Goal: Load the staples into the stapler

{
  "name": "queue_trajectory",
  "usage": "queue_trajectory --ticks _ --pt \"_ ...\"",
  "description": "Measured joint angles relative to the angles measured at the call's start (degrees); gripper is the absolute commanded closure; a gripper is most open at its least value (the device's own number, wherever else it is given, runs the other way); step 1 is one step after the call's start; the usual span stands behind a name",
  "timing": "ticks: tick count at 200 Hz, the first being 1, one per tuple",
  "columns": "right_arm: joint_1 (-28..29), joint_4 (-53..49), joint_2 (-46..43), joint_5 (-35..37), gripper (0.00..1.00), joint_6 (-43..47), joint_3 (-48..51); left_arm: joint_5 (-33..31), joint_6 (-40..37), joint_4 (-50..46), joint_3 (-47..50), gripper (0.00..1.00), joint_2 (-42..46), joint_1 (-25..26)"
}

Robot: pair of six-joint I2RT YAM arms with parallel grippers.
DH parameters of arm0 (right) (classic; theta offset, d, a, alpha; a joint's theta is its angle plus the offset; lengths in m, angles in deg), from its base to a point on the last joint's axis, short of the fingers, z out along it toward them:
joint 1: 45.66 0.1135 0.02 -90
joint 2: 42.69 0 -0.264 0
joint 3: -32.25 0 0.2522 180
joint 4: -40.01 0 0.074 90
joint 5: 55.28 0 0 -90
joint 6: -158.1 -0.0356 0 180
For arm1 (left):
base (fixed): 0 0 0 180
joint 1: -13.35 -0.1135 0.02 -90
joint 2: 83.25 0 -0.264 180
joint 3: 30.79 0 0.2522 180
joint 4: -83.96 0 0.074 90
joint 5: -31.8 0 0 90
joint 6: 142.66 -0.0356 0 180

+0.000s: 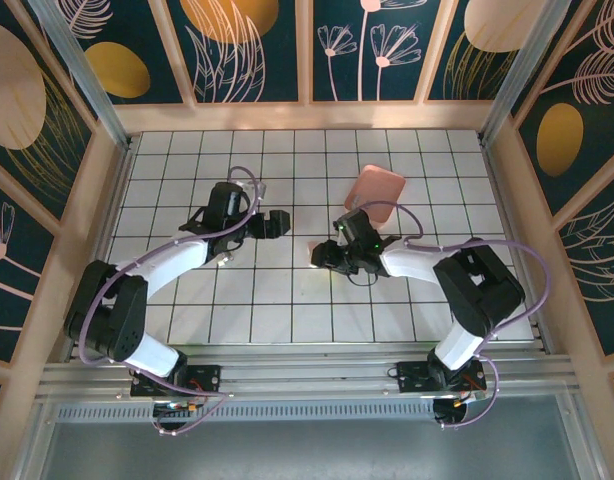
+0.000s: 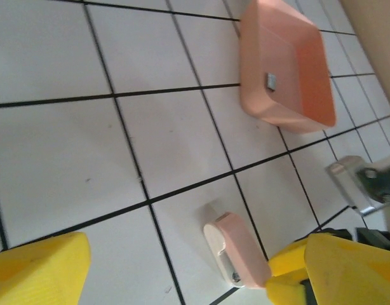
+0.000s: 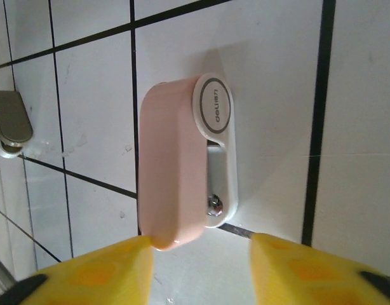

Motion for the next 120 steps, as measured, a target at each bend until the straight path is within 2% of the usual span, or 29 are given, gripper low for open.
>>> queue_trajectory --ticks 70,120 --pt "-0.26 -1.92 -7.41 1.29 0.45 3.06 -4.13 -10.34 5.84 -17.03 -0.92 0.11 5.53 -5.29" --pt "-0.26 -2.54 -8.48 2.16 0.45 3.48 -4.24 -17.05 6.25 -27.17 -1.03 0.15 3.69 -7.72"
